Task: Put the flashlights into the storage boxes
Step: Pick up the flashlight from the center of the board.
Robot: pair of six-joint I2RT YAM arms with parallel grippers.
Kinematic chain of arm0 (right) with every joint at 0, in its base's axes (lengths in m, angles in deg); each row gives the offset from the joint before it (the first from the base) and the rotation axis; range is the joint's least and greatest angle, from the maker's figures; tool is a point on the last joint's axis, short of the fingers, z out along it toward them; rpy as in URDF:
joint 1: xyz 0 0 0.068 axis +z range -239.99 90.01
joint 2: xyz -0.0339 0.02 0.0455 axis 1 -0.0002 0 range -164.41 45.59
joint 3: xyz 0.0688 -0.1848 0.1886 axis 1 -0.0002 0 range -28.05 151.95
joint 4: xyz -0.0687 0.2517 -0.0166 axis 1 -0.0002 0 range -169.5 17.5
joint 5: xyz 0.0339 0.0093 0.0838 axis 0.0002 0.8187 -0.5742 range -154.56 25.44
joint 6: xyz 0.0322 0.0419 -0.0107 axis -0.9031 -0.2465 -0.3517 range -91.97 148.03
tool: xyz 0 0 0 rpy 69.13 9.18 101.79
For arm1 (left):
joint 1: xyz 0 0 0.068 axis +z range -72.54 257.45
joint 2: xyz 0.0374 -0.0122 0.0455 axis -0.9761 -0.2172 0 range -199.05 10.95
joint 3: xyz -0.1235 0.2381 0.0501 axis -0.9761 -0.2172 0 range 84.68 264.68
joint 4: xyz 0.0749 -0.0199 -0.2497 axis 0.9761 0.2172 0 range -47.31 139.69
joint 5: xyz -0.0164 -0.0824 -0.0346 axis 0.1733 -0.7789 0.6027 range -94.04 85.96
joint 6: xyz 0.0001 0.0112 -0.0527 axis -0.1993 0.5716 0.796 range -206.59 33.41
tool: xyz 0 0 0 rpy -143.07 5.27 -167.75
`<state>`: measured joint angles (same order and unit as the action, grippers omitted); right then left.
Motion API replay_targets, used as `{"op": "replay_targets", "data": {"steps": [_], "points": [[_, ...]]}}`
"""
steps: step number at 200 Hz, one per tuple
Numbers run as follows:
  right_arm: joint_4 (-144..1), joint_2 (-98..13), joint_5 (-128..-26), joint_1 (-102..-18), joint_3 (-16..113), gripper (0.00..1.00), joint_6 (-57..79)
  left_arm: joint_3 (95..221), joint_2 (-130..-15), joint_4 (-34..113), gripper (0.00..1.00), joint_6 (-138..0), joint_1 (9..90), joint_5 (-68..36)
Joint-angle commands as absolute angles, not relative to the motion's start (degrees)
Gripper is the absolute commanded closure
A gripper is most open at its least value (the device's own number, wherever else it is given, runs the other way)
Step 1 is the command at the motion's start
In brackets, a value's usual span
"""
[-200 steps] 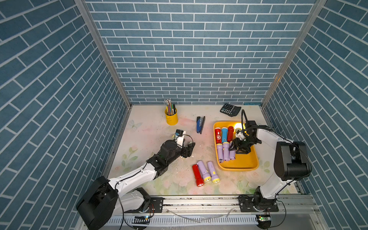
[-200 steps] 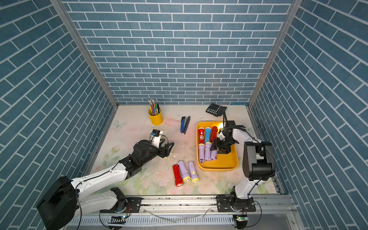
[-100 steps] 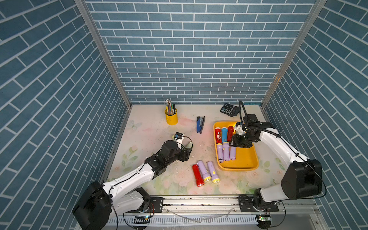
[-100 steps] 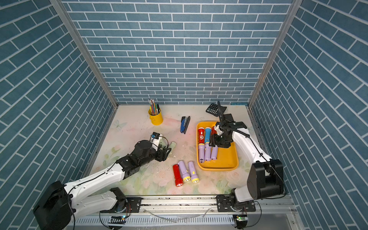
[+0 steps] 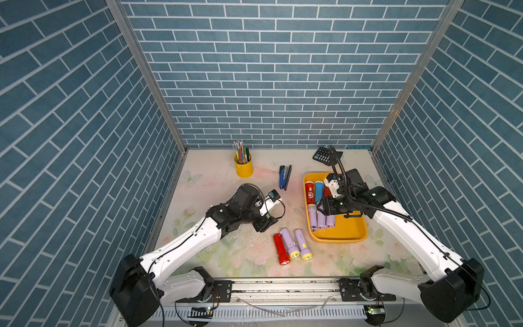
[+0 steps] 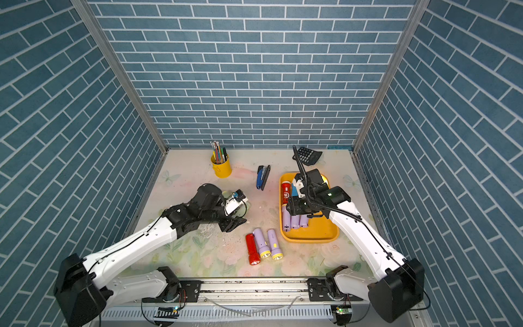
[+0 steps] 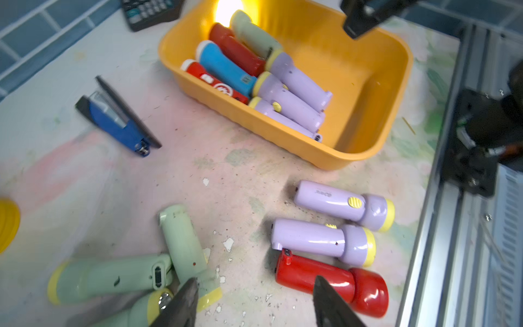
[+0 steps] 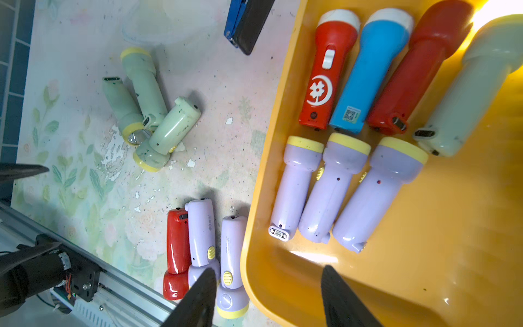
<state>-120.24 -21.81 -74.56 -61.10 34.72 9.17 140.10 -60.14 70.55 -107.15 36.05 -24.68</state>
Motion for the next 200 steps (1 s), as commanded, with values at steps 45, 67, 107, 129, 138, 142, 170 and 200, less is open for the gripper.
{"op": "replay_targets", "data": {"steps": [45,67,107,129,138,142,170,200], "points": [[-117.0,-16.07,-70.19,-60.9,27.69,0.39,7.44,150.25,-76.01,95.69,0.39,-154.18,26.63,-19.58],[-115.27,-12.73,-69.92,-60.89,24.41,0.39,6.47,152.01,-80.01,94.34,0.38,-156.67,23.54,-16.8],[-115.02,-8.29,-69.92,-60.98,20.98,0.39,5.55,153.56,-84.71,94.02,0.35,-159.48,21.87,-16.63],[-114.39,-6.85,-69.92,-60.98,19.85,0.39,5.61,153.51,-85.72,92.95,0.36,-159.61,20.65,-17.4],[-114.24,-6.71,-69.92,-60.98,19.6,0.39,5.7,153.58,-86.45,92.72,0.36,-159.87,20.01,-17.4],[-114.24,-6.71,-69.92,-60.98,19.61,0.39,5.7,153.67,-86.8,92.7,0.36,-159.88,19.71,-17.33],[-114.83,-7.02,-69.92,-60.99,20.3,0.39,5.45,154.01,-88.72,93.06,0.36,-159.2,19.03,-18.14],[-114.9,-6.01,-69.92,-60.97,20.04,0.39,5.22,152.05,-89.61,91.78,0.36,-159.03,18.83,-17.56]]}}
